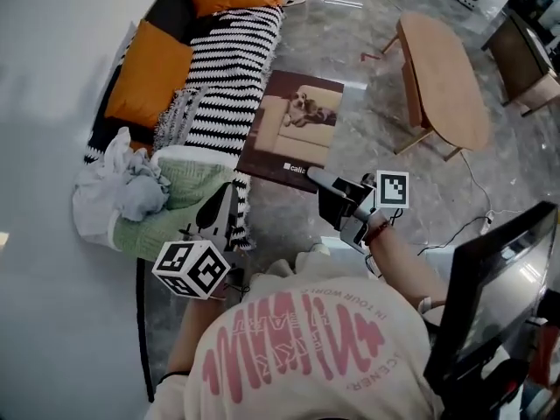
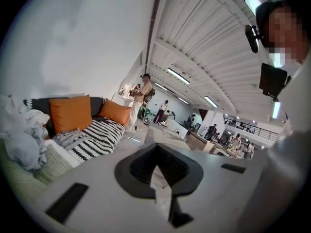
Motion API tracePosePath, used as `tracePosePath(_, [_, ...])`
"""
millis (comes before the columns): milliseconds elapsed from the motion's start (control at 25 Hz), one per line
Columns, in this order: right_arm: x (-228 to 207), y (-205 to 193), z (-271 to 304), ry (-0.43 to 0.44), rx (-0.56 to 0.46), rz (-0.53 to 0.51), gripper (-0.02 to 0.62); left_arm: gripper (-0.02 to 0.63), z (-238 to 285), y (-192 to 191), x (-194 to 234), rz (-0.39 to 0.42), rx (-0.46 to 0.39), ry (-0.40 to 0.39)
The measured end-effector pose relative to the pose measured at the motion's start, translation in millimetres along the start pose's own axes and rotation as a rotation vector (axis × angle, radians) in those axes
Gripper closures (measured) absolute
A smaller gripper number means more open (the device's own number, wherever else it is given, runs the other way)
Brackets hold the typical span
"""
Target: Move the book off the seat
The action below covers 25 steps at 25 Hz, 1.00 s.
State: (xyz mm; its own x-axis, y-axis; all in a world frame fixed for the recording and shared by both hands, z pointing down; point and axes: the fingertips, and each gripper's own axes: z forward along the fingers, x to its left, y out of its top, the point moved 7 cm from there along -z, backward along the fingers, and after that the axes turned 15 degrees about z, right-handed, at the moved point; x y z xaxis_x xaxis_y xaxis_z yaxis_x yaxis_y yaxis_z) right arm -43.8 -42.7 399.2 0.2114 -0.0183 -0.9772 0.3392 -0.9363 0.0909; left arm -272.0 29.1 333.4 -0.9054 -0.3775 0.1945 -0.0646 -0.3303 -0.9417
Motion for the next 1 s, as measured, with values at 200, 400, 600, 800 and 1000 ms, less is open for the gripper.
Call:
tracePosePath(200, [-20, 9, -12, -0.019, -0.077, -0.036, 0.416, 0.597, 35, -17, 12, 0.007, 0.007, -0.109])
tracePosePath(400, [6, 37, -97, 0.001, -0.171, -0.044, 0.416, 0.598, 89, -6, -66, 0.04, 0.023, -0.211])
tracePosePath(600, [12, 49, -137, 0.004, -0.258, -0.057, 0.416, 0.597, 122, -1, -94, 0.067, 0.036, -0.282])
tracePosePath(800, [11, 41, -168, 0.035, -0.364, -0.061, 0.416, 0.597, 136, -6, -114, 0.069, 0.066, -0.356])
tracePosePath(1000, [8, 40, -202, 0.074, -0.498, -0.039, 0.416, 0.597, 159, -6, -129, 0.058, 0.095, -0.429])
